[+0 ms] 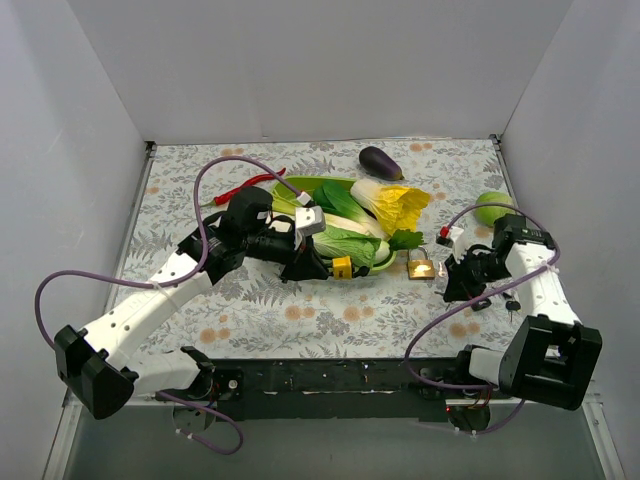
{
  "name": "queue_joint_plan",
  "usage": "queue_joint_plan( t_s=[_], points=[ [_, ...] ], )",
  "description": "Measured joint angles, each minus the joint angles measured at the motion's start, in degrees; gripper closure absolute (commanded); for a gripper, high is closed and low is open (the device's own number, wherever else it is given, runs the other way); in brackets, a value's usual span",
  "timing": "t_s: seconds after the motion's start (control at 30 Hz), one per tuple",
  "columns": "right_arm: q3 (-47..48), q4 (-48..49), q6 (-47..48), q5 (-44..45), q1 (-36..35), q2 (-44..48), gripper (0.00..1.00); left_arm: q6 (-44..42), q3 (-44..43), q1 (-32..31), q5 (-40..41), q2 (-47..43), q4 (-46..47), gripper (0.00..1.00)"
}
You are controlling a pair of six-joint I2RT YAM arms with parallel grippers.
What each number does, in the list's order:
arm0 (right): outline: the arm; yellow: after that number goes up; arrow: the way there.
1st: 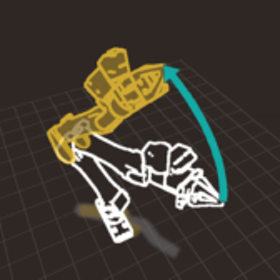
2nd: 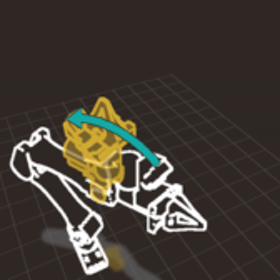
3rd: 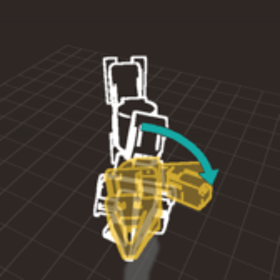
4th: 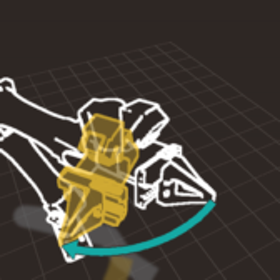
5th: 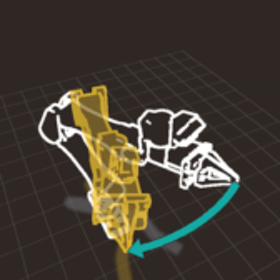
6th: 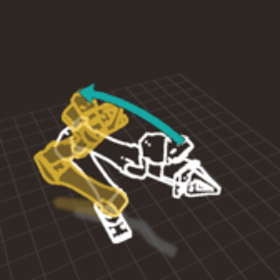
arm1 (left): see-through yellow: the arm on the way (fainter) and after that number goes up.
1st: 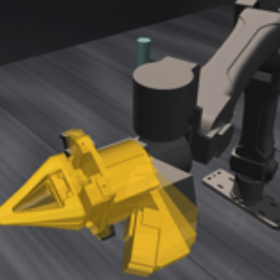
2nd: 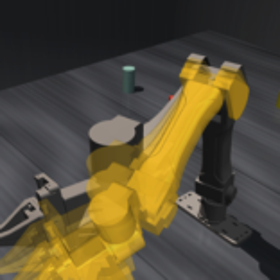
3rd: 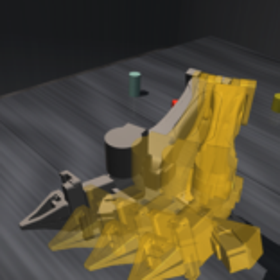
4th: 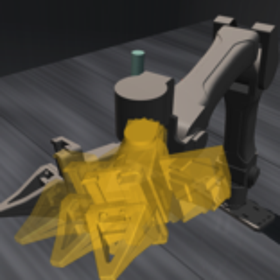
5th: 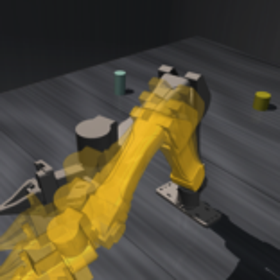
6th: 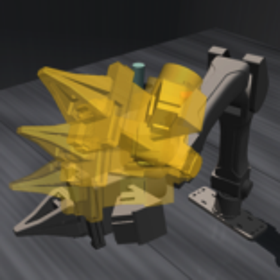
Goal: Lock with the key
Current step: Place the key at the center of the board.
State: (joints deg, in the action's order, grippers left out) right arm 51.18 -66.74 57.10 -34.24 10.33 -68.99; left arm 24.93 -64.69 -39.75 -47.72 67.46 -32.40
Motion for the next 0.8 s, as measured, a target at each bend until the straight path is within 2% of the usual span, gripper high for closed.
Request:
queue_joint_plan(
  t_s=[0.33, 0.8],
  points=[
    [-4.2, 10.8, -2.3, 5.9, 3.1, -8.3, 0.99, 0.0, 0.6, 0.0, 1.1, -0.5, 0.3, 1.0],
    [-5.0, 15.7, -2.9, 7.5, 5.0, -14.3, 0.99, 0.0, 1.4, 0.0, 1.3, -0.8, 0.7, 1.0]
  ],
)
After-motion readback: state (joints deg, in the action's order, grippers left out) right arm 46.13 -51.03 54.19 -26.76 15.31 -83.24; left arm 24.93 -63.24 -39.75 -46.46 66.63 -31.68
